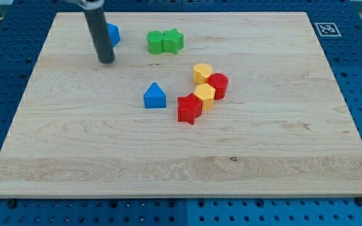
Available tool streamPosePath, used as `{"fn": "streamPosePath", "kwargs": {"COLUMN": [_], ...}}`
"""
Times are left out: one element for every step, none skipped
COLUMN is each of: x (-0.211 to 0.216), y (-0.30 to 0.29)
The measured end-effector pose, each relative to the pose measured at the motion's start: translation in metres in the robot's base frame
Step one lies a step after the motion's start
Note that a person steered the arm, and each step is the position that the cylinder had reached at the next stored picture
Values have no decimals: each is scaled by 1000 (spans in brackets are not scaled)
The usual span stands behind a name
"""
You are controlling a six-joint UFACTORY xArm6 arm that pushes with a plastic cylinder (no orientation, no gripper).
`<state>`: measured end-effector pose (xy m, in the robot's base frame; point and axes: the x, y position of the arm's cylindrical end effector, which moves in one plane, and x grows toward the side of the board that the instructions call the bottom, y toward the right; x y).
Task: Move the blue cube towards center
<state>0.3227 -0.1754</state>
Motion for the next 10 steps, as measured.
{"fn": "streamPosePath", "kwargs": {"x": [-50,-80,-68,-6,13,-27,-27,-4,-2,23], "y": [-39,-33,13,52,57,53,44,39,7,-5]}}
